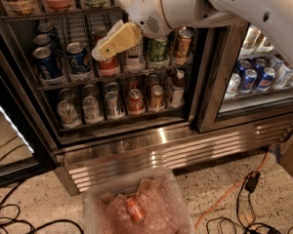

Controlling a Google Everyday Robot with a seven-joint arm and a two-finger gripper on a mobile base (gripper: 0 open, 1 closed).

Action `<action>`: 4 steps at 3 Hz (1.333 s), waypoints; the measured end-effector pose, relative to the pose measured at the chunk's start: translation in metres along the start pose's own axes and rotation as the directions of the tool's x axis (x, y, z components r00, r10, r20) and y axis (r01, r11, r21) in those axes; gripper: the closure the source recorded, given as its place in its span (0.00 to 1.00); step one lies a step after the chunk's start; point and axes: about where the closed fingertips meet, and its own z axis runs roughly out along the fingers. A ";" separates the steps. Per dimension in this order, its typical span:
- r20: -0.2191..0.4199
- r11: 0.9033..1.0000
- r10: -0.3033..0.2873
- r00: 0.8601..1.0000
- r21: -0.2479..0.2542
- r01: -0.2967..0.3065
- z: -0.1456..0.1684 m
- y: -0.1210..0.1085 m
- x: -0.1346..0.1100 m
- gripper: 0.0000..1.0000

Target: Pick coke can from top shelf of fridge

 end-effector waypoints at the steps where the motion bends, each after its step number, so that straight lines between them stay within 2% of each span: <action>1: 0.023 0.999 -0.010 1.000 -0.043 0.011 0.018 0.003 -0.004 0.00; 3: 0.119 0.988 -0.053 0.991 -0.139 0.069 0.060 0.016 -0.032 0.00; 4: 0.154 0.982 -0.067 0.986 -0.164 0.093 0.077 0.017 -0.042 0.00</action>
Offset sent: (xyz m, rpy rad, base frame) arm 0.0026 0.0701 0.0007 0.0707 -0.0145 0.1918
